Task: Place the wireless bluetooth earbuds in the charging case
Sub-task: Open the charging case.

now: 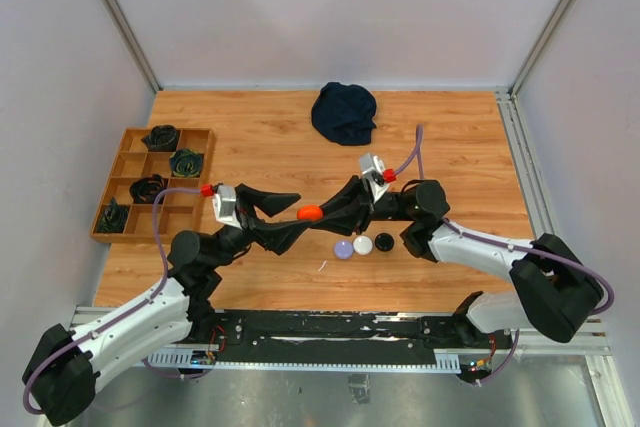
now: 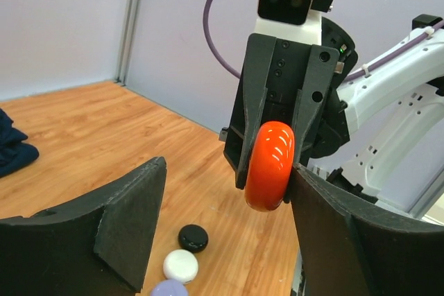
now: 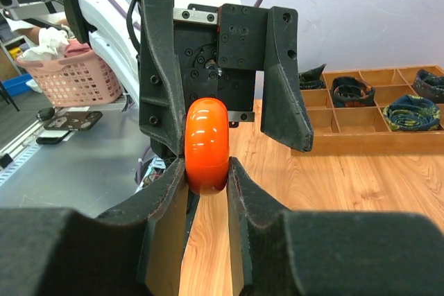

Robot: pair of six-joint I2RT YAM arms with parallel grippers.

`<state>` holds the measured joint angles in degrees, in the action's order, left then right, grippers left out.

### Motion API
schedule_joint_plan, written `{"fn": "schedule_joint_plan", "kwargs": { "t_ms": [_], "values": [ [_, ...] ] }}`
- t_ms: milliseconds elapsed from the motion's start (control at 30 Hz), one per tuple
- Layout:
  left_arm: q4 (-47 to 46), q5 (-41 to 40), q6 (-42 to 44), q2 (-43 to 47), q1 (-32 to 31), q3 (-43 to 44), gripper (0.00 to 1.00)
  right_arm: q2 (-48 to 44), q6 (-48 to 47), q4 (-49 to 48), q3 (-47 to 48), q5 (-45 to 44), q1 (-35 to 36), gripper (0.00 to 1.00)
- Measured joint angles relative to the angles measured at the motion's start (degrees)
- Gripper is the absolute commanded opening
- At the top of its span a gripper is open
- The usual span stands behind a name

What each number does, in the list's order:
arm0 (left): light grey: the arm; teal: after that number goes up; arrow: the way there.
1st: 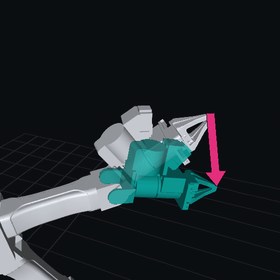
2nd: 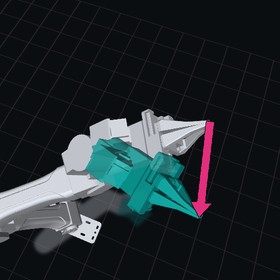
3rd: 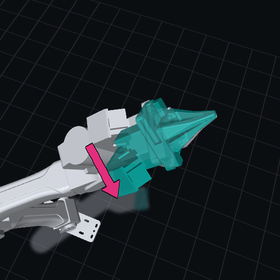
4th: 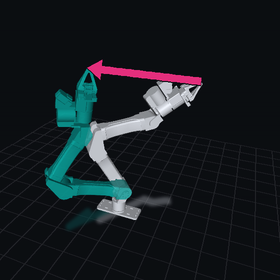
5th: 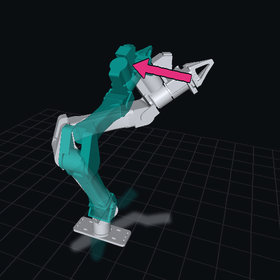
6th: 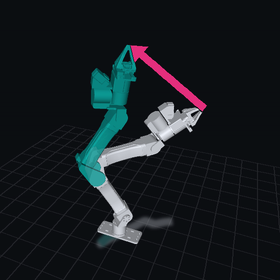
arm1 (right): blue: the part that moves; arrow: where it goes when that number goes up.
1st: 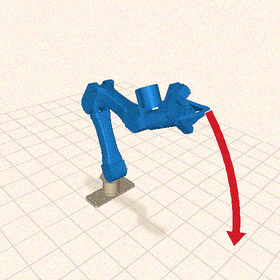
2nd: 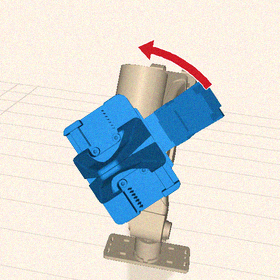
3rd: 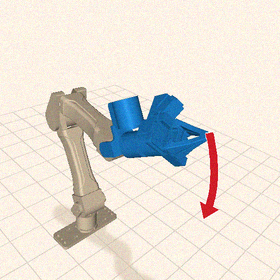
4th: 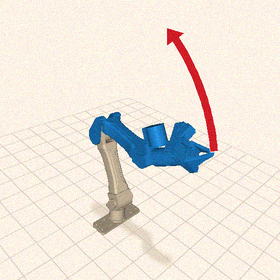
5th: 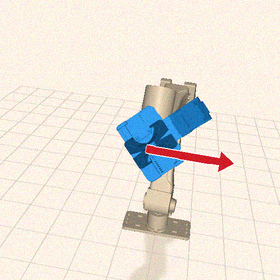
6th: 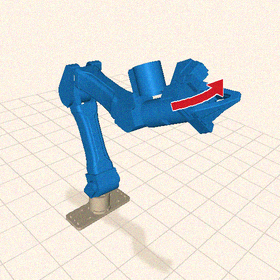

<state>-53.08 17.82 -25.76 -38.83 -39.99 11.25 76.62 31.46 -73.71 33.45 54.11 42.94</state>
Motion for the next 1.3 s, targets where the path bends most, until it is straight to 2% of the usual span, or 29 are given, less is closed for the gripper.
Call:
{"fn": "schedule_joint_plan", "kwargs": {
  "t_ms": [500, 867, 1300],
  "values": [
    [4.3, 1.3, 0.4, -0.4, 0.0, 1.0, 0.79, -3.0, -7.5, 8.2, -0.7, 0.8, -0.1, 0.12],
    [9.4, -0.3, -1.1, 0.0, -0.1, 2.7, 0.79, -4.2, -11.2, 11.4, -1.1, 0.3, -0.3, 0.12],
    [11.3, -1.5, -2.9, 0.1, -0.2, 4.9, 0.79, -5.2, -14.6, 15.2, -1.2, 0.3, -0.3, 0.12]
  ]
}}
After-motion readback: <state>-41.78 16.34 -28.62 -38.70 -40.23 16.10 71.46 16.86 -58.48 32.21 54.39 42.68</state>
